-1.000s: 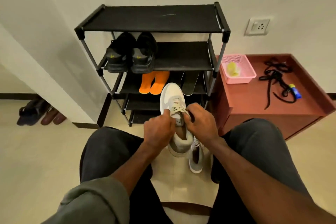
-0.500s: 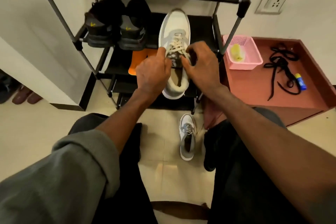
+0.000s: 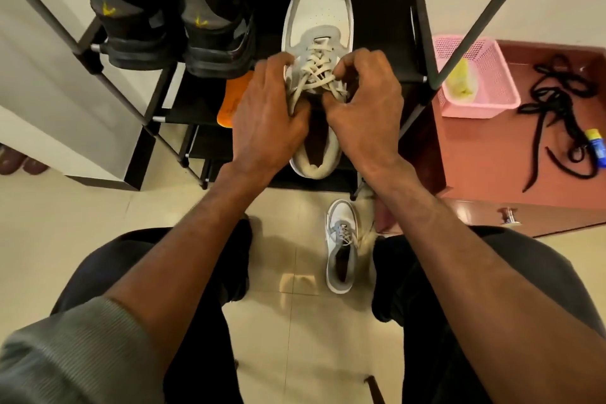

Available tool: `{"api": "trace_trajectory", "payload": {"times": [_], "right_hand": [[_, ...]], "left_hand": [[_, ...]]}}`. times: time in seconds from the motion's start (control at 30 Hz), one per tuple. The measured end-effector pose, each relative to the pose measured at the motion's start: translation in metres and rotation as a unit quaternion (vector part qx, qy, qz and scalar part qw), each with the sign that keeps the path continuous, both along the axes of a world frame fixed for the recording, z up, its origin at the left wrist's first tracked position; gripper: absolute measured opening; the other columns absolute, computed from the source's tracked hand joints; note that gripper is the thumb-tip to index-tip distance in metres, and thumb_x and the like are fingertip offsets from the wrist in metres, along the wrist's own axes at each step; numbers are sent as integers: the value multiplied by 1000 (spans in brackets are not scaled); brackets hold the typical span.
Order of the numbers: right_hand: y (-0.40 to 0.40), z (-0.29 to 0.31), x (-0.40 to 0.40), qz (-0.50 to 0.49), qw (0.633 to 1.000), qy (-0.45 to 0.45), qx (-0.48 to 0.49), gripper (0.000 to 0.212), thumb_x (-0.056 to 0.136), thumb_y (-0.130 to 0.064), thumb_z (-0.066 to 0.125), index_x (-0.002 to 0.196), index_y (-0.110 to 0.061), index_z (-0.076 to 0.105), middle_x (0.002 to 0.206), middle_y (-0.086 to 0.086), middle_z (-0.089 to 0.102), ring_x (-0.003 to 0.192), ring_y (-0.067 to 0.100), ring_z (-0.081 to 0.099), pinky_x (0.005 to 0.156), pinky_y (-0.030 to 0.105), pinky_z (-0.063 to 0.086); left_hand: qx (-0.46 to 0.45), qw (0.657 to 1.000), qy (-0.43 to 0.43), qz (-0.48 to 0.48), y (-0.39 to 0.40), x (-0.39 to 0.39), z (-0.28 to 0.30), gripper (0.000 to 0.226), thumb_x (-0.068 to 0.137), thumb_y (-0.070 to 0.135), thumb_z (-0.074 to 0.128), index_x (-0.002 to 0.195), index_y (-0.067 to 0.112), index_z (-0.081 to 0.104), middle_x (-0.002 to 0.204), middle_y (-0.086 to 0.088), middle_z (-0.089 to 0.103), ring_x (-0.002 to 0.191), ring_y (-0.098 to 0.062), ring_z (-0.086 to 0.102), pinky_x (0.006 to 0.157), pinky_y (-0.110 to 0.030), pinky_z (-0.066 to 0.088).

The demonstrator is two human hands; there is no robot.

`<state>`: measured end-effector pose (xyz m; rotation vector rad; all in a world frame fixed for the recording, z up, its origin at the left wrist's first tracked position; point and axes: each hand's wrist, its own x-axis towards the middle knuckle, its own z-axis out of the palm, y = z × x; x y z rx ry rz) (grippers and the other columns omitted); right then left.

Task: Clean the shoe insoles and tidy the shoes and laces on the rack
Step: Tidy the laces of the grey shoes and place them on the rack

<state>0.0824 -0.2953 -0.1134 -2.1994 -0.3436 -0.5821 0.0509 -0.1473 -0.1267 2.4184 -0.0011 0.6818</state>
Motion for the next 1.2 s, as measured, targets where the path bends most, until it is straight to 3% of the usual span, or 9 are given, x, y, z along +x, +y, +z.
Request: {"api": "trace_trajectory", "payload": {"times": [0.13,0.23,0.33,0.4,0.57,0.83,0.97,1.1,1.2], "right_hand": [[-3,2,-1,12,1000,12,5,29,76,-17,80,100,-15,65,104,-2,60,80,0,53,70,9,44],[-4,9,1,62,995,57,45,30,82,-27,79,108,-18,67,108,-2,61,86,6,60,74,18,51],[-13,20,8,126,962,164,178,23,94,-25,66,114,-15,70,106,3,67,86,14,63,75,24,53],[-20,23,14,113,946,191,239,22,103,-16,55,115,-12,72,98,4,70,81,10,63,70,23,53],[-10,14,18,74,987,95,109,20,94,-11,69,108,-22,79,105,-7,70,100,5,69,93,31,58],[-4,17,24,73,996,29,37,13,92,-17,73,104,-22,77,102,-3,66,92,4,64,80,21,55],[2,16,27,70,995,66,0,8,97,-10,64,101,-14,68,105,-2,59,95,5,58,85,28,54],[-1,20,25,98,988,100,65,11,99,-11,57,108,-13,64,106,-2,62,99,8,61,91,35,55],[-18,28,21,167,966,172,97,28,99,-21,66,125,-13,61,110,3,62,101,12,63,94,26,56]], "left_hand": [[-11,999,-14,-38,3,16,7,58,92,26,60,146,12,47,138,-9,47,104,-13,59,74,-29,58],[-9,998,-36,-40,1,19,9,53,95,20,58,146,10,50,138,-9,49,105,-9,58,79,-23,56],[-13,997,-55,-44,3,18,8,51,95,15,58,145,9,52,136,-8,51,106,-8,58,80,-22,55],[-4,997,-63,-54,4,16,5,49,95,15,58,143,9,55,133,-8,53,105,-9,58,79,-23,54],[-9,996,-78,-33,3,14,1,44,94,18,60,138,12,61,127,-6,58,102,-7,59,76,-17,53],[-13,995,-93,-24,-1,14,-1,36,94,14,64,130,13,66,122,-5,61,96,-9,61,72,-30,56],[1,996,-84,-15,-4,12,0,38,93,19,61,130,15,66,123,-3,61,87,-5,58,66,-22,51],[-7,997,-78,4,-7,13,2,37,93,24,59,128,15,65,123,-1,61,92,-6,60,67,-17,49],[-17,997,-81,9,-7,13,4,35,92,22,63,127,16,65,123,0,61,95,-6,60,69,-19,51]]}}
